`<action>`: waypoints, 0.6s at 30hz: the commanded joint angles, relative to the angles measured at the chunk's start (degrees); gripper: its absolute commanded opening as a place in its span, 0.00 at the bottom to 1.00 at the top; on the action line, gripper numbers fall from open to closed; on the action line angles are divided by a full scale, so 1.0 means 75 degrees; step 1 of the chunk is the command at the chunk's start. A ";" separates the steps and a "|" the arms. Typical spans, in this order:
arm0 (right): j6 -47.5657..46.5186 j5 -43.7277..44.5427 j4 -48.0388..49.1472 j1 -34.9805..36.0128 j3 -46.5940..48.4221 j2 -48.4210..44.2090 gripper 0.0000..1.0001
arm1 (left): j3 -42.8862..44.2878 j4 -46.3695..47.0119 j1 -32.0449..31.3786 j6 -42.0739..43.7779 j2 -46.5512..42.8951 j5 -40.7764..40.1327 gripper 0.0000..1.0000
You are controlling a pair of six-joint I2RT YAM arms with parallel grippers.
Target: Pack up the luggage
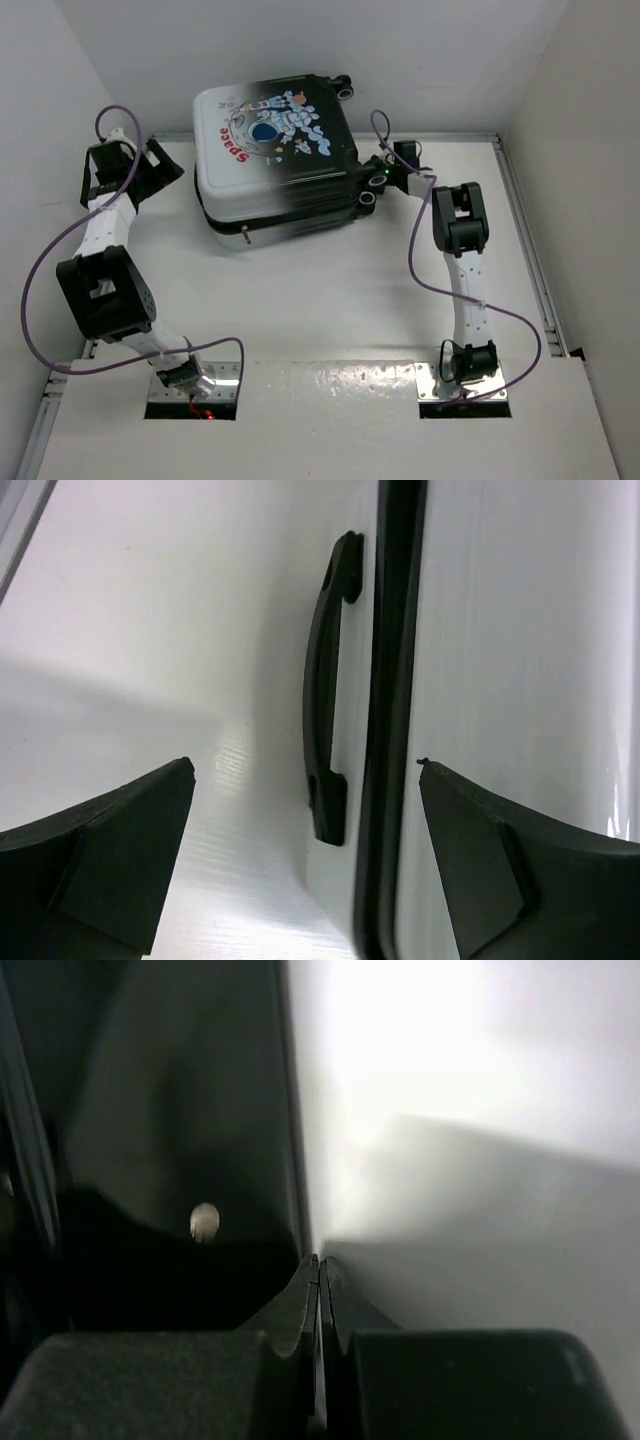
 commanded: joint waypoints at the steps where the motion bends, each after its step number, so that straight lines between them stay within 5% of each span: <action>1: -0.1027 -0.1113 -0.1712 0.0522 -0.1142 -0.1190 0.00 | 0.0093 0.0151 -0.0097 -0.0524 0.0130 -0.0363 1.00; 5: -0.3870 -0.2156 -0.2294 0.0933 -0.3661 -0.3190 0.00 | -0.0211 0.0724 -0.0519 -0.1157 0.0504 -0.0166 1.00; 10: -0.6497 -0.2346 -0.3360 0.1366 -0.5768 -0.5304 0.00 | 0.0887 0.0795 -0.1363 -0.1579 0.1990 0.0572 1.00; 18: -0.8729 -0.0873 -0.2706 0.1647 -0.7988 -0.8304 0.00 | 0.5825 0.0666 -0.2639 -0.1767 0.6091 0.2847 1.00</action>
